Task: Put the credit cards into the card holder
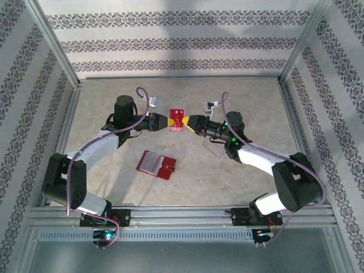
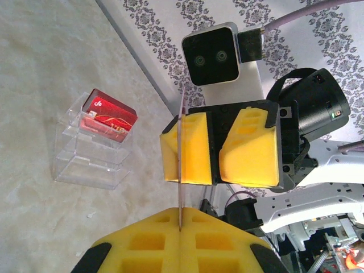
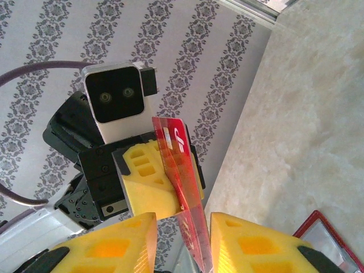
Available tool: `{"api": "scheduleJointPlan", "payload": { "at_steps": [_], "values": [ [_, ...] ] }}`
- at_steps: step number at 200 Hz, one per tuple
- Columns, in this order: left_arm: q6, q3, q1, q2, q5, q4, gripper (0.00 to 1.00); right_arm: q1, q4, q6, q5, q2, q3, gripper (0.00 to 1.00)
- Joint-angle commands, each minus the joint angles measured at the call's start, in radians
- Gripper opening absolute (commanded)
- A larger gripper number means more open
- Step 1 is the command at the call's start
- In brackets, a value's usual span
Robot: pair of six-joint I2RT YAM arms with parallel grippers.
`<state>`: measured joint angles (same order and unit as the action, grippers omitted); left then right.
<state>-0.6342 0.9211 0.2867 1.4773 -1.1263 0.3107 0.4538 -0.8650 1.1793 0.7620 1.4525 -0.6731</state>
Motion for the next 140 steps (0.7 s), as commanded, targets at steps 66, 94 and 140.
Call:
{"api": "scheduleJointPlan", "payload": {
  "at_steps": [66,94,140],
  "values": [
    [-0.068,-0.016,-0.001,0.009,-0.029,0.103,0.0,-0.007,-0.055,-0.013,0.071,0.042,-0.026,0.22],
    [-0.045,-0.015,0.003,0.012,-0.029,0.089,0.0,-0.009,-0.06,-0.008,0.095,0.065,-0.034,0.07],
    [0.053,0.021,-0.003,0.001,-0.025,-0.034,0.44,-0.024,-0.077,0.0,0.092,0.063,-0.007,0.0]
  ]
}}
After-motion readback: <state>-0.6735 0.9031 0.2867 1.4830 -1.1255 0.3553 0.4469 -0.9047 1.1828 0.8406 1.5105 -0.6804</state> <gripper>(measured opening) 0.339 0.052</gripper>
